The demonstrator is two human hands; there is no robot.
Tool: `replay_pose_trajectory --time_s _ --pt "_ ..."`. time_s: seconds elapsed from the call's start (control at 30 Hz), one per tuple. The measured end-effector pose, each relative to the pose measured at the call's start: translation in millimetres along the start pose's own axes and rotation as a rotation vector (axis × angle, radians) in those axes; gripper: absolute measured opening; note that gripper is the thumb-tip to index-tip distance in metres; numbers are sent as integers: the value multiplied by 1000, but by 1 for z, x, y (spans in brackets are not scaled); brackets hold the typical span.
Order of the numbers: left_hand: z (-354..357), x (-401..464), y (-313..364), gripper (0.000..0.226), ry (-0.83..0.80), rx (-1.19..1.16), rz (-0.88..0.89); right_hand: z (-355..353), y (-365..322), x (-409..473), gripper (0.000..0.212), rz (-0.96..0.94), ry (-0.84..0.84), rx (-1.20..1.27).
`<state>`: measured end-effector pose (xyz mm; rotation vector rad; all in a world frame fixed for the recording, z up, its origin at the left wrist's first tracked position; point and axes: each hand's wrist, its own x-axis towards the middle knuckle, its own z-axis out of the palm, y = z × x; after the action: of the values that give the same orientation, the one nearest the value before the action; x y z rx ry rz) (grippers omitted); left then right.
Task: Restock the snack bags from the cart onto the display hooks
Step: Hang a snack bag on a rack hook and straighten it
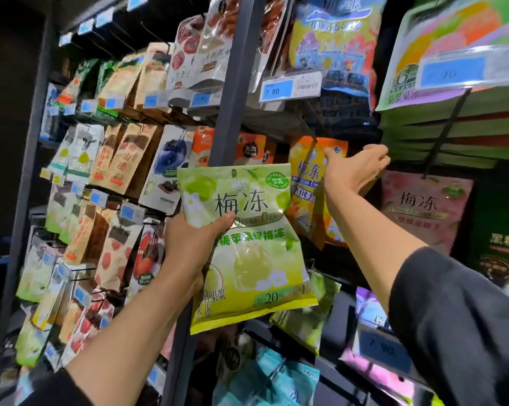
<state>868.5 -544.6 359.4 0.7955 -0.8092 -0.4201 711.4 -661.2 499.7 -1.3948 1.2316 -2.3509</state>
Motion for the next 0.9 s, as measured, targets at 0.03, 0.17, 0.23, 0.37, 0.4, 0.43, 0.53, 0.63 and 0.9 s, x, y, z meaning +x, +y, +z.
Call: replay_pose_trajectory --time_s 0.03,0.17,0.23,0.37,0.4,0.43,0.53,0.63,0.9 --pt "-2 -2 -1 33 -16 -12 0 -5 0 -7 45 -90 46 50" --pt "-15 -25 -8 33 -63 -22 -22 -30 -10 -49 34 12 -555 316" --pt "-22 -40 -13 29 -105 -13 -23 -46 -16 -73 32 195 -930 290" --pt "-42 -74 -28 42 -158 16 -40 -67 2 -113 18 231 -1106 174" --pt "-49 -81 -34 42 -159 39 -54 -73 10 -124 19 239 -1099 174" --pt "-57 -86 -43 39 -156 58 -74 -79 18 -134 19 245 -1090 170" --pt "-79 -100 -66 46 -156 139 -185 -91 43 -165 22 251 -1049 134" --pt "-94 -111 -87 75 -181 168 -245 -96 70 -187 11 293 -963 140" --pt "-101 -112 -114 94 -215 348 -151 -97 115 -209 11 348 -783 105"
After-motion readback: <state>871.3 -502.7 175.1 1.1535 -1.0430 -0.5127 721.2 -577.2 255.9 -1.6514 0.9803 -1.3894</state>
